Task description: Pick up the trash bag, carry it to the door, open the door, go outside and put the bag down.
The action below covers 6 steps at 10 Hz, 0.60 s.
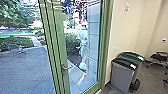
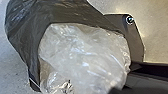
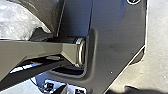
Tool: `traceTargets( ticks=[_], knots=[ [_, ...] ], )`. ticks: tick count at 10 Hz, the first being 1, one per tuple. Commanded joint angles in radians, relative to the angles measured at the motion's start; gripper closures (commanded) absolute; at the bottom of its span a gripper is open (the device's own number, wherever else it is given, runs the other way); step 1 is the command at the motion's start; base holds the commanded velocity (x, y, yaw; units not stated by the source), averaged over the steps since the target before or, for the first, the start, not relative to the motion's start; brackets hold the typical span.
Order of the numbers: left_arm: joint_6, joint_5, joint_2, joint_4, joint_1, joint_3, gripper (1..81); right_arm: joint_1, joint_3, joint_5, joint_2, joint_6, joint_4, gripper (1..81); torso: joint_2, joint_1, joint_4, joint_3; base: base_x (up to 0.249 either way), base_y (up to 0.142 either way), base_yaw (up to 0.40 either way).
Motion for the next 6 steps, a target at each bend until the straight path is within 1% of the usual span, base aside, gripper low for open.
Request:
traceTargets(
  ticks=[1,6],
  knots=[
    [0.008,0.056,0.002,0.0,-0.051,0.002,81.1,0.043,-0.001,-0.059,0.005,0.001,0.004,1.0,0.0,0.001,0.0,0.0,0.116,0.0,0.0],
    [0.008,0.056,0.0,0.002,-0.05,0.002,81.1,0.043,-0.001,-0.059,0.005,0.0,0.004,1.0,0.0,0.001,0.0,0.0,0.116,0.0,0.0]
  ],
)
